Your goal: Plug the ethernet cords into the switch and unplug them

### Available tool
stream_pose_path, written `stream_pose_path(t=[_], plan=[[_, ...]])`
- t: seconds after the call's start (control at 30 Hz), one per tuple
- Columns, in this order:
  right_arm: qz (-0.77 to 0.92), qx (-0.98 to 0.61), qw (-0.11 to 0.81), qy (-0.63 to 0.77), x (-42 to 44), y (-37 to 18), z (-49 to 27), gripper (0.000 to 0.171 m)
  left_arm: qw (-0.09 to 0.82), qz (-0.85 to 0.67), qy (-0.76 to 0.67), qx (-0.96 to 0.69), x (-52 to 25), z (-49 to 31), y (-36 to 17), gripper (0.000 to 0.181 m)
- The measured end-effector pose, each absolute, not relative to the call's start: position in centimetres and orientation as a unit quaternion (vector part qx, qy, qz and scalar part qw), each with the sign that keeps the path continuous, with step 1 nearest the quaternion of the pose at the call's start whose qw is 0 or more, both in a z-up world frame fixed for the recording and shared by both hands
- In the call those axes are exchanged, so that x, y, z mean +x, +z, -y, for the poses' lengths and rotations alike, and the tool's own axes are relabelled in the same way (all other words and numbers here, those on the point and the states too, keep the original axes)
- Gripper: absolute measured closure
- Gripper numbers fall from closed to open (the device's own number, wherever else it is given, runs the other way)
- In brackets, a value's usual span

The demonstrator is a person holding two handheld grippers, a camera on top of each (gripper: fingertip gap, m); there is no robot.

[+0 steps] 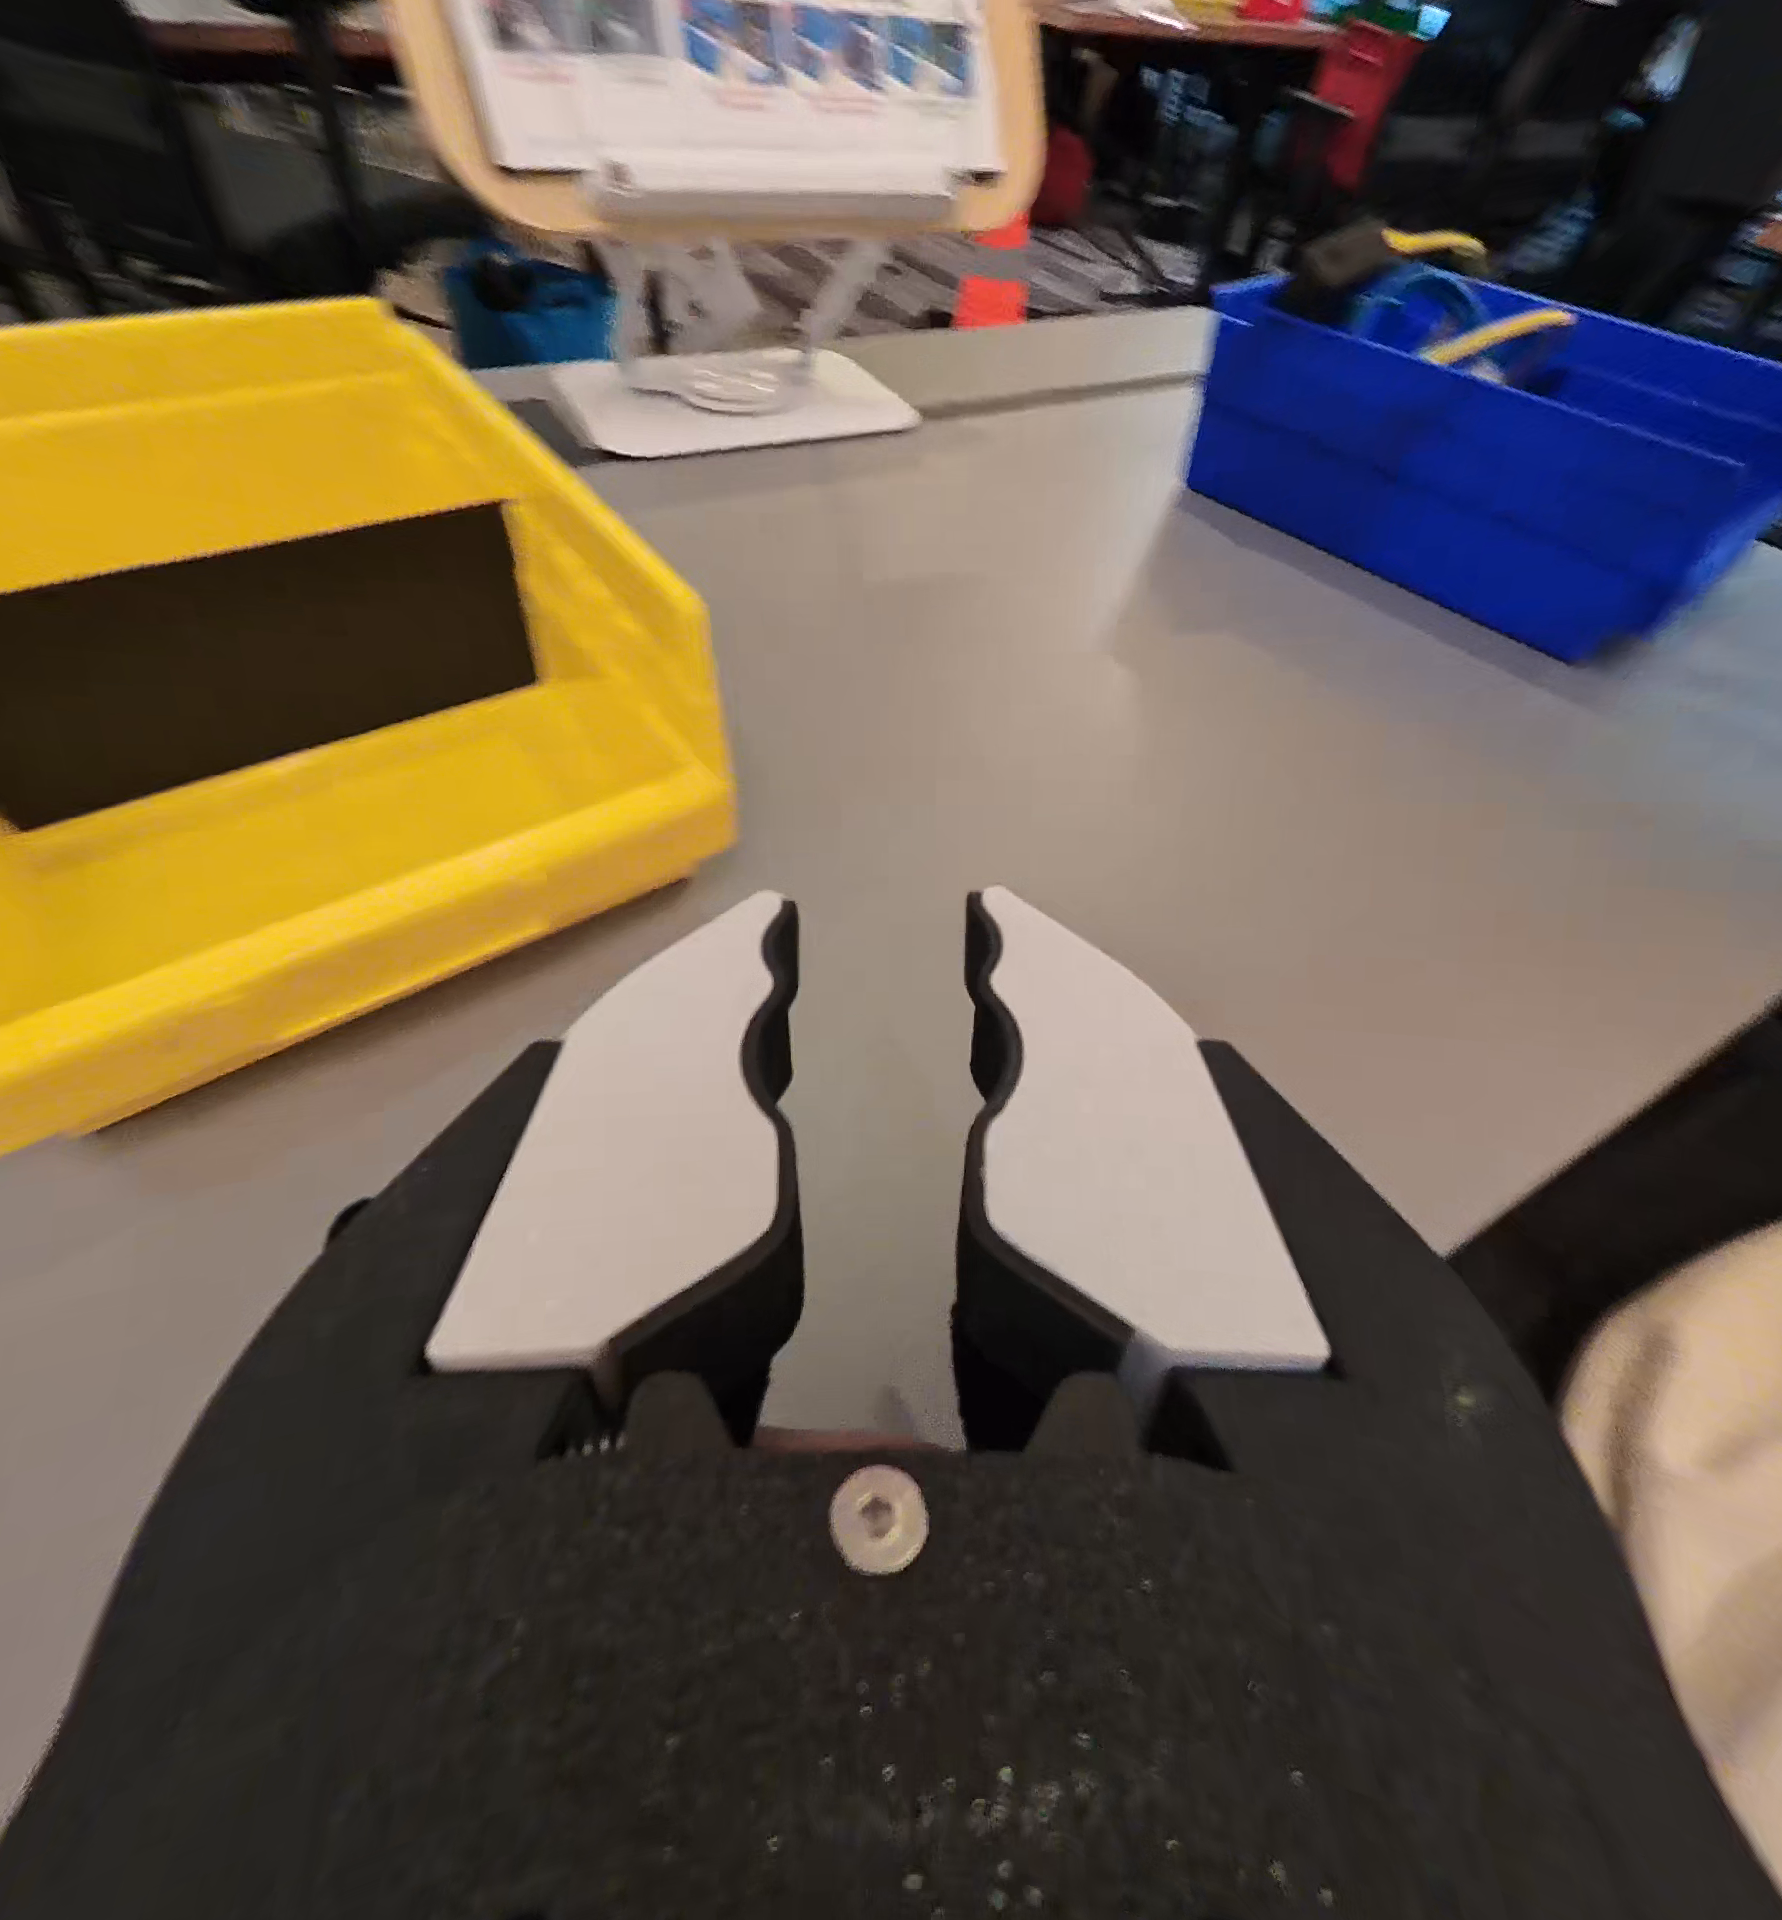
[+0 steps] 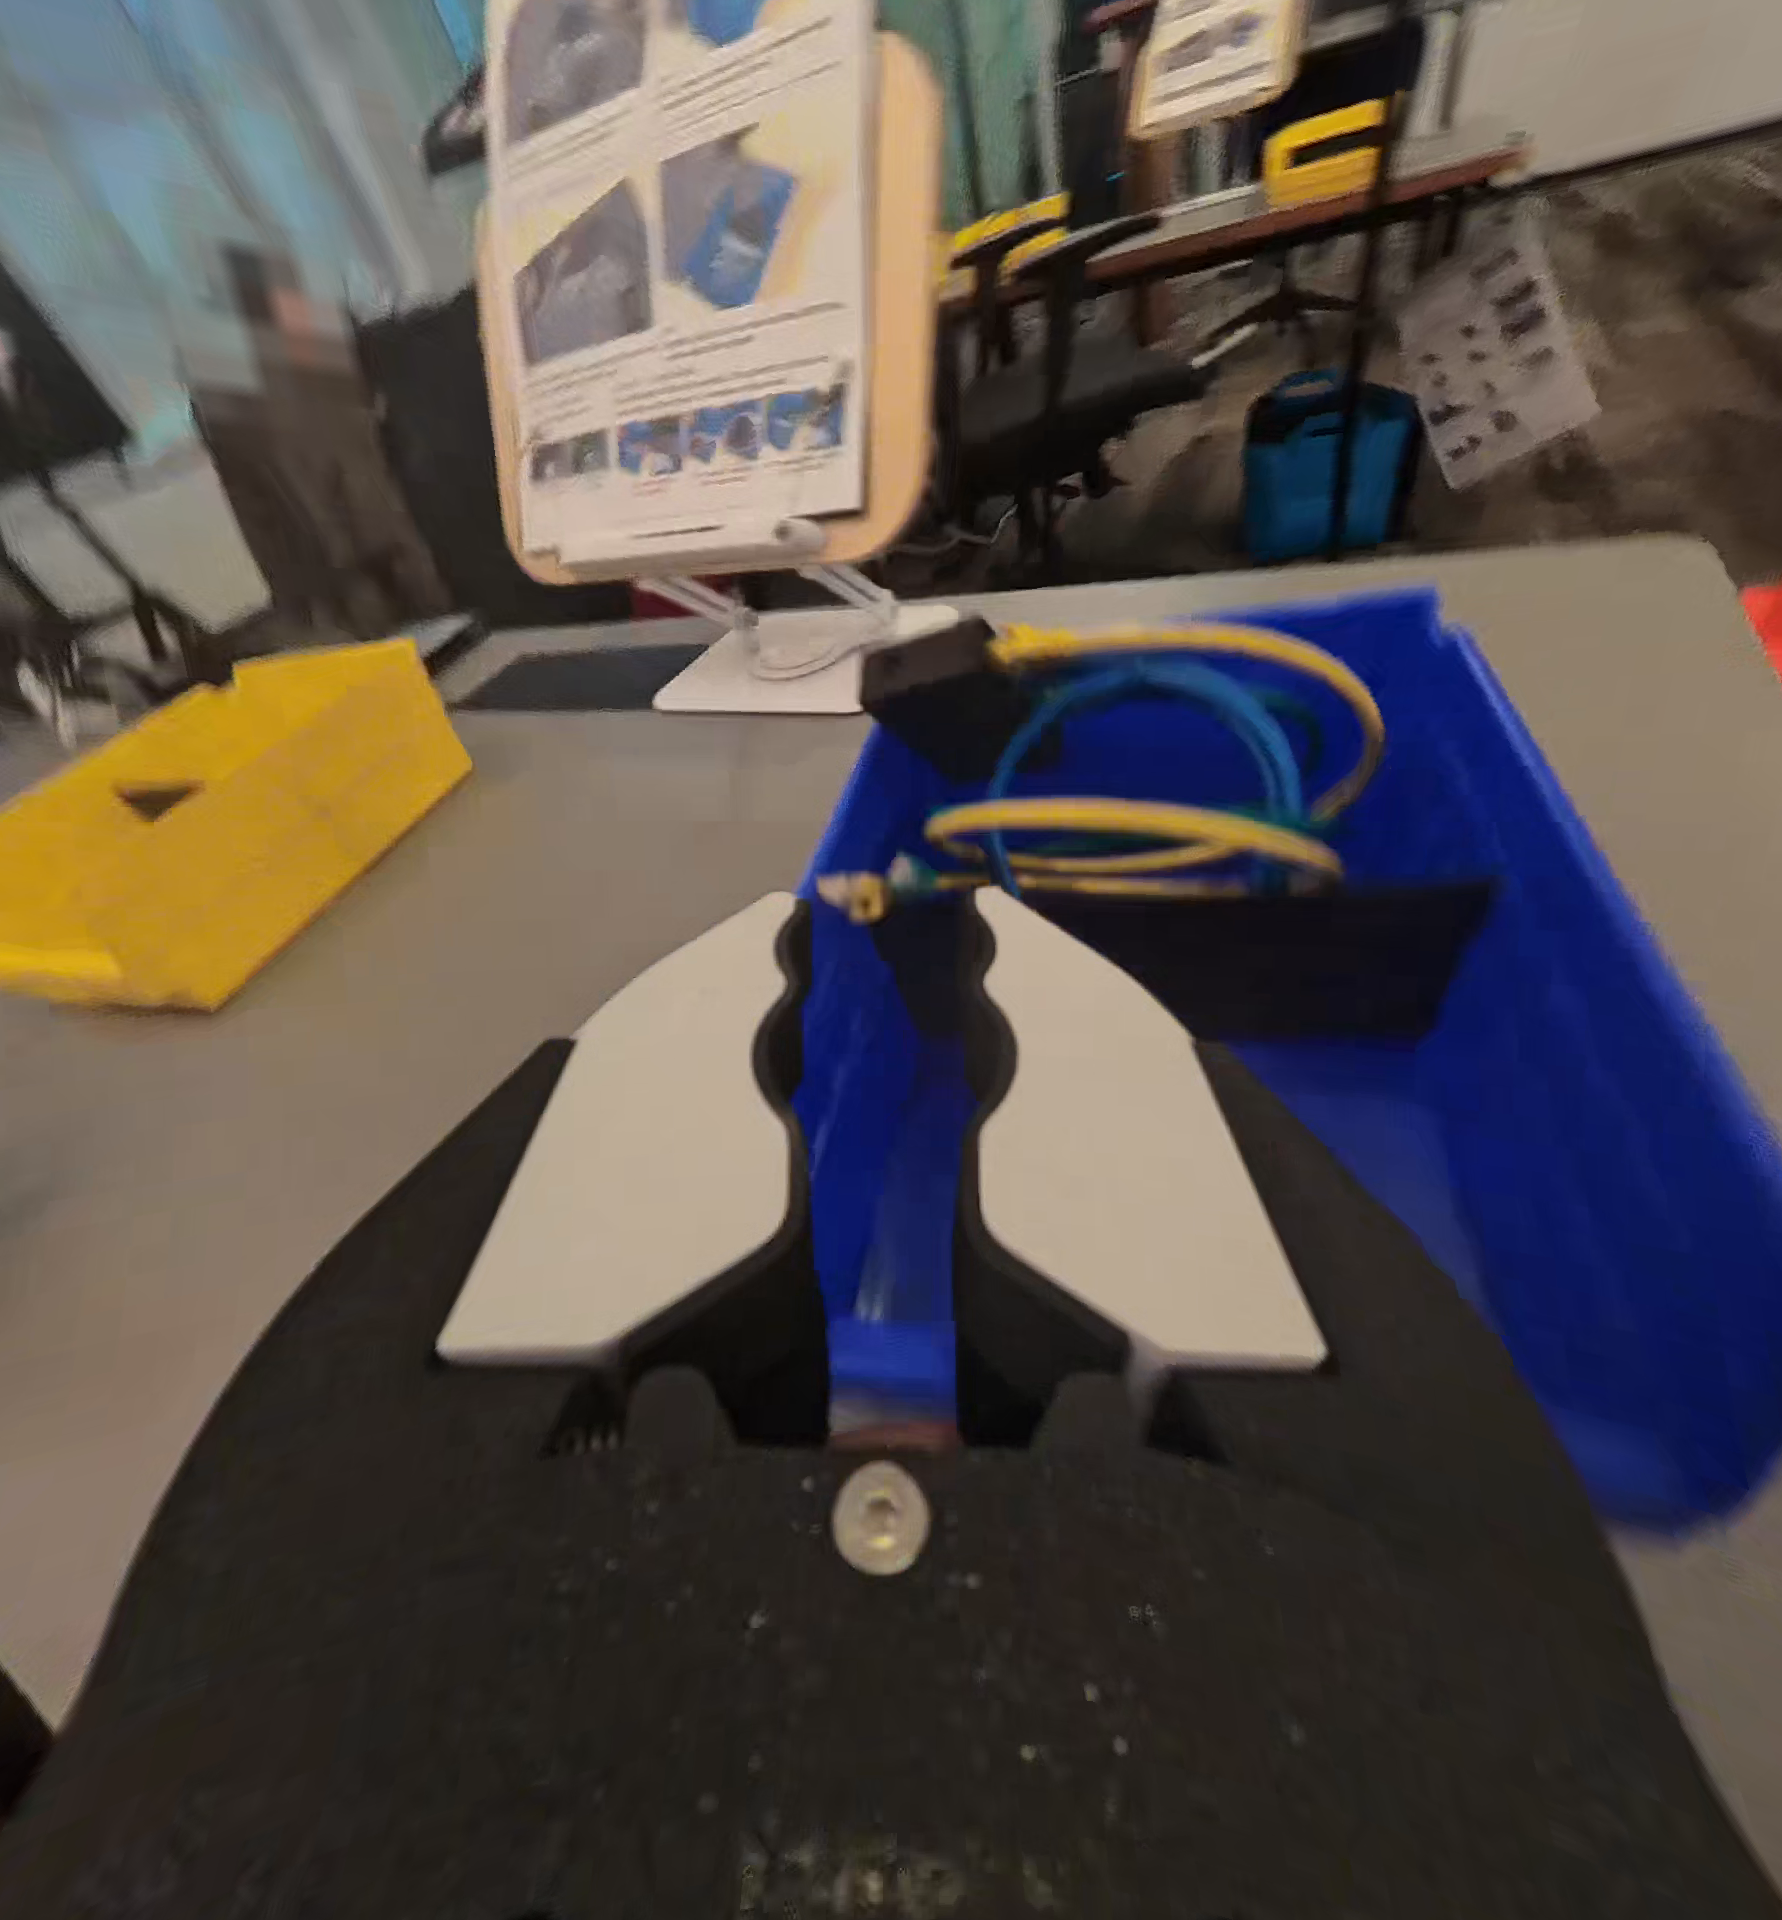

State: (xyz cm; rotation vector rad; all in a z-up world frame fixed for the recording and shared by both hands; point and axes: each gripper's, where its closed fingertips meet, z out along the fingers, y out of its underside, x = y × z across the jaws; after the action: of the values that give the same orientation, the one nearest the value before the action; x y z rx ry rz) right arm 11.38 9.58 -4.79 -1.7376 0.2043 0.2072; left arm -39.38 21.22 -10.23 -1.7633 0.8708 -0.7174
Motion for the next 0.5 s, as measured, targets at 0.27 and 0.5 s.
stream_pose_path(t=[0.27, 0.5], plan=[[-0.116, -0.775, 0.621, -0.010, 10.6, -10.8, -4.2, 0.133, 0.534, -0.259, -0.243, -0.768, -44.9, -26.1, -11.1, 0.150], [-0.137, -0.792, 0.595, -0.001, 11.6, -12.9, -4.3, 0.125, 0.533, -0.217, -0.264, -0.774, -46.6, -27.3, -10.9, 0.150]])
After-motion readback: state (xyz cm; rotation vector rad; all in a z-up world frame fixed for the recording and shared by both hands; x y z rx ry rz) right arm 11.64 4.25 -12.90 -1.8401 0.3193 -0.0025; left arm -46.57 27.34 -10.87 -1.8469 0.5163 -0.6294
